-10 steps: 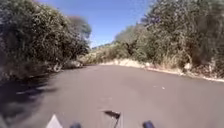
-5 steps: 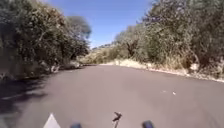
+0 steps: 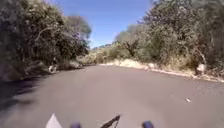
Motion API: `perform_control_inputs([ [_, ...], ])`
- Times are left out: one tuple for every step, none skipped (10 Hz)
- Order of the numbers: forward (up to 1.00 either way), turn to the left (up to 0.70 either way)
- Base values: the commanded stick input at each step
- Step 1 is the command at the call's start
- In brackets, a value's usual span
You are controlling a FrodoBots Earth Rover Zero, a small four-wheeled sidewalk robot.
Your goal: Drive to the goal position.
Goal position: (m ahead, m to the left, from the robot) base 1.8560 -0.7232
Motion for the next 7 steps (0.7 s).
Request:
perform_control_inputs([
  [0.85, 0.00],
  [0.85, 0.00],
  [0.85, 0.00],
  [0.85, 0.00],
  [0.85, 0.00],
  [0.85, 0.00],
  [0.85, 0.00],
])
